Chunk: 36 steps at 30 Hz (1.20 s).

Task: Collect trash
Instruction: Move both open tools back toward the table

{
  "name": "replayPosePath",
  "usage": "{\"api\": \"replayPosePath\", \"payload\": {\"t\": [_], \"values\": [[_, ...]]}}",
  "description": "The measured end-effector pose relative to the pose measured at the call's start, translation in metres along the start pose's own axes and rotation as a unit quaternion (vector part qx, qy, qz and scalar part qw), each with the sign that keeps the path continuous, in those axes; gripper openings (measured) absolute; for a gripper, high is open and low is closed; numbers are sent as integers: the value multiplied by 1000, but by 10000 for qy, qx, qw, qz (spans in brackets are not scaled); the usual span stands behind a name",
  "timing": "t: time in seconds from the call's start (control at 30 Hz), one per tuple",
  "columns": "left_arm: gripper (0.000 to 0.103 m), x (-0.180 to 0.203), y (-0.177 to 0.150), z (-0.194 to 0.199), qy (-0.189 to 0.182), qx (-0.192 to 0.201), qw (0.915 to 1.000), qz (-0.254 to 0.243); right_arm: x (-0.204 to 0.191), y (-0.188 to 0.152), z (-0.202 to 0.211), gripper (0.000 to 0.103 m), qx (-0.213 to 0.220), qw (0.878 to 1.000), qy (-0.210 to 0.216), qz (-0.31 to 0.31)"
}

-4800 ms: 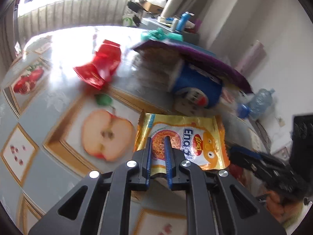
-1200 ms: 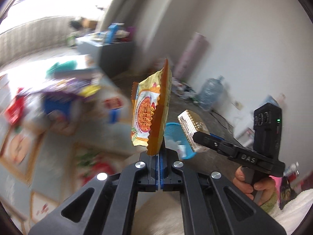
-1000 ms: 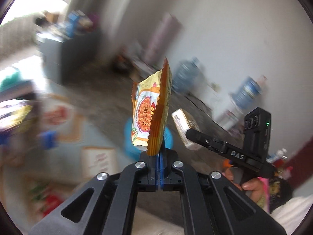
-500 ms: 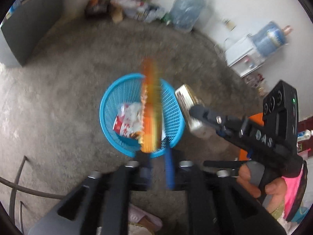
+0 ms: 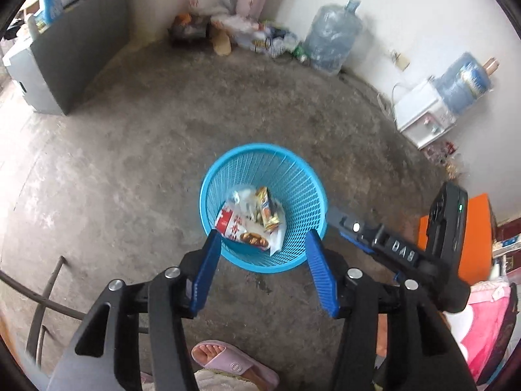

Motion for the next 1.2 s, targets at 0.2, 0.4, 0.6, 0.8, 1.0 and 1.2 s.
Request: {"api": "replayPosePath", "payload": {"t": [0.2,0.4,0.6,0.8,1.0,1.2], "values": [[55,-5,-22,77,47,643,9978,173,-70,-25,47,65,413,9913,119,1247],[55,-8,-69,171,57,1501,9884,216,-148,-61,103,70,766,9606,562,2612],[57,-29,-134,245,407,2118,9753,477,-197,-111,133,71,626,9294,1193,3437],[57,-65,-208,311,1326,2710,9496,845,-231,-148,140,71,444,9049,1627,3909],[57,-108,-270,349,1790,2996,9236,1585,-263,-183,136,71,78,8884,1938,4161],[57,-144,-308,371,1957,3159,9070,1981,-284,-208,133,71,-176,8830,2066,4212]]}}
Point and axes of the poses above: each gripper's, at about its wrist camera, not at the fingertips, and z roughly against the way its jaws point, x to its right, y to its top, the point moved 4 cm from there along -z, roughly the way its jaws point, and after that the axes turned 3 degrees about y, right-handed, at the moved point
